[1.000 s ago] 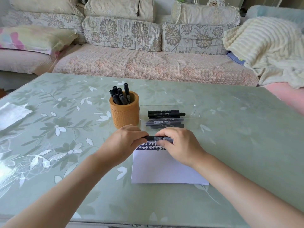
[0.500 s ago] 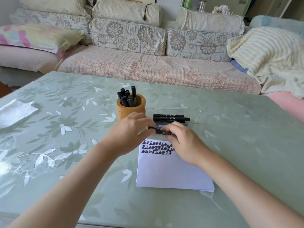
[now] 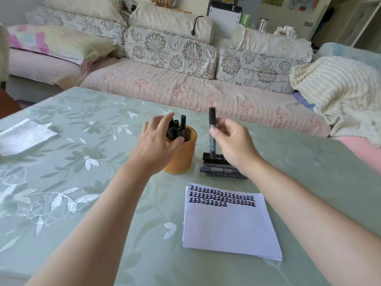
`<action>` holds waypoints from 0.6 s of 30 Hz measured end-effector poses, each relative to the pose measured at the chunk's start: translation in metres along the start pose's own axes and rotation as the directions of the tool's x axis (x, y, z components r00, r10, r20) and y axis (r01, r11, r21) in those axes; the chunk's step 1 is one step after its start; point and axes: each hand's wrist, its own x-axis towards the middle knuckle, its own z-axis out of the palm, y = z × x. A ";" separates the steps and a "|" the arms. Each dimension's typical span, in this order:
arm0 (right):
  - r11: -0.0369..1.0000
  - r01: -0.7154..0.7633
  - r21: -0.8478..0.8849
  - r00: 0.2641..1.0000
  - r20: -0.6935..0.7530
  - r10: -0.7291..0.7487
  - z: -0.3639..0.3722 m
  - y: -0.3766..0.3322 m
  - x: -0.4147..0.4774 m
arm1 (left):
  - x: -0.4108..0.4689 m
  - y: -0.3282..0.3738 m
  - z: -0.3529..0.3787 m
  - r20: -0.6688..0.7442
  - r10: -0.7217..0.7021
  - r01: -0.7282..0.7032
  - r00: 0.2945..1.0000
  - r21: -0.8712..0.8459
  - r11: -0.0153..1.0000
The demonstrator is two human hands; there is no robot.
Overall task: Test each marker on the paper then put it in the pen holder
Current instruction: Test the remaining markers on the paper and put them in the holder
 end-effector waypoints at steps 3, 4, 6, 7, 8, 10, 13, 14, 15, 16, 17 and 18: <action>0.999 0.015 0.038 0.996 -0.087 -0.012 0.011 -0.013 0.037 | 0.001 0.001 0.010 0.022 -0.046 0.046 0.999 -0.025 0.999; 0.999 0.021 0.035 0.997 -0.079 -0.019 0.016 -0.016 0.046 | 0.000 0.002 0.013 0.011 -0.058 0.058 0.998 -0.038 0.998; 0.999 0.023 -0.023 0.999 -0.032 -0.023 0.028 -0.017 0.057 | 0.000 0.003 0.017 -0.016 -0.080 0.079 0.997 -0.055 0.995; 0.998 0.020 -0.067 1.000 -0.012 -0.021 0.033 -0.017 0.059 | 0.001 0.003 0.018 -0.028 -0.082 0.081 0.996 -0.049 0.996; 0.994 0.014 -0.110 1.000 0.013 -0.013 0.037 -0.015 0.060 | 0.001 0.003 0.018 -0.041 -0.078 0.076 0.996 -0.036 0.996; 0.968 -0.019 -0.251 0.996 0.080 0.041 0.043 -0.011 0.058 | 0.003 0.004 0.017 -0.073 -0.067 0.065 0.995 -0.024 0.998; 0.896 -0.065 -0.439 0.971 0.178 0.158 0.046 -0.005 0.056 | 0.003 0.006 0.015 -0.108 -0.083 0.076 0.991 -0.069 0.995; 0.884 -0.056 -0.464 0.965 0.201 0.167 0.046 -0.005 0.055 | 0.003 0.006 0.014 -0.112 -0.089 0.079 0.990 -0.090 0.993; 0.874 -0.046 -0.483 0.961 0.217 0.171 0.045 -0.006 0.055 | 0.004 0.006 0.014 -0.118 -0.087 0.074 0.989 -0.106 0.992; 0.866 -0.031 -0.498 0.959 0.231 0.167 0.044 -0.006 0.055 | 0.004 0.006 0.014 -0.127 -0.079 0.065 0.989 -0.116 0.991; 0.854 -0.023 -0.520 0.956 0.239 0.171 0.044 -0.006 0.055 | 0.004 0.005 0.014 -0.137 -0.073 0.056 0.988 -0.124 0.991; 0.833 -0.010 -0.553 0.952 0.249 0.177 0.043 -0.005 0.056 | 0.004 0.005 0.014 -0.146 -0.073 0.053 0.987 -0.134 0.990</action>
